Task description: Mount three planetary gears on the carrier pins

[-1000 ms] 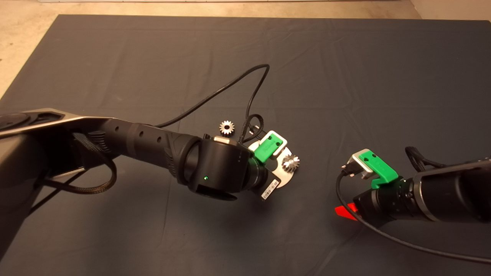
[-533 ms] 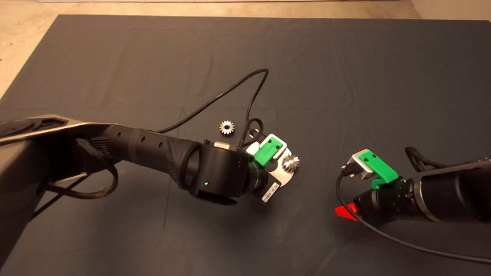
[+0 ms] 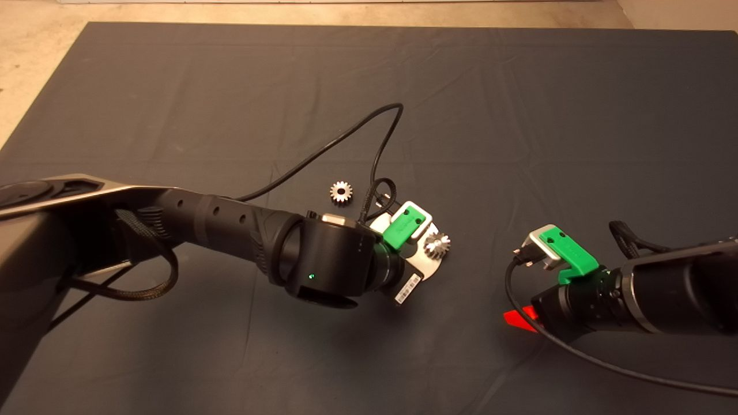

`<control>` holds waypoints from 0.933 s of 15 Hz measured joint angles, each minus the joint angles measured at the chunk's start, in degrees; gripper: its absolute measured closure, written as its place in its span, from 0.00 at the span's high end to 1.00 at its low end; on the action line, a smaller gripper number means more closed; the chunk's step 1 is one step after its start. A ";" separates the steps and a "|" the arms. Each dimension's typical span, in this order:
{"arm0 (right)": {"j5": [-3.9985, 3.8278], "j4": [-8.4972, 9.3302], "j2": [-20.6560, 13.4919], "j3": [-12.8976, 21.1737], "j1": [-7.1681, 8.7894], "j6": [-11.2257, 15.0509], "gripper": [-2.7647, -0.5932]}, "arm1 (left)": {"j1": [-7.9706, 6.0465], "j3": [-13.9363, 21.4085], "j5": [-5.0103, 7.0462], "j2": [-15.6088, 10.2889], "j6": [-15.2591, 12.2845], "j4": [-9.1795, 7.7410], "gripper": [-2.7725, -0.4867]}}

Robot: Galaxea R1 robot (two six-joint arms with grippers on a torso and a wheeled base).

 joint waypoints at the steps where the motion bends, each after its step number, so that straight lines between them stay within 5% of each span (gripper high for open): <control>1: 0.00 0.00 0.00 0.00 0.00 0.00 0.66 | 0.00 -0.13 -0.08 0.02 0.25 0.00 0.13; 14: -0.02 0.02 0.00 0.00 0.00 0.00 0.66 | -0.35 -0.62 -1.92 -2.09 1.95 0.72 0.12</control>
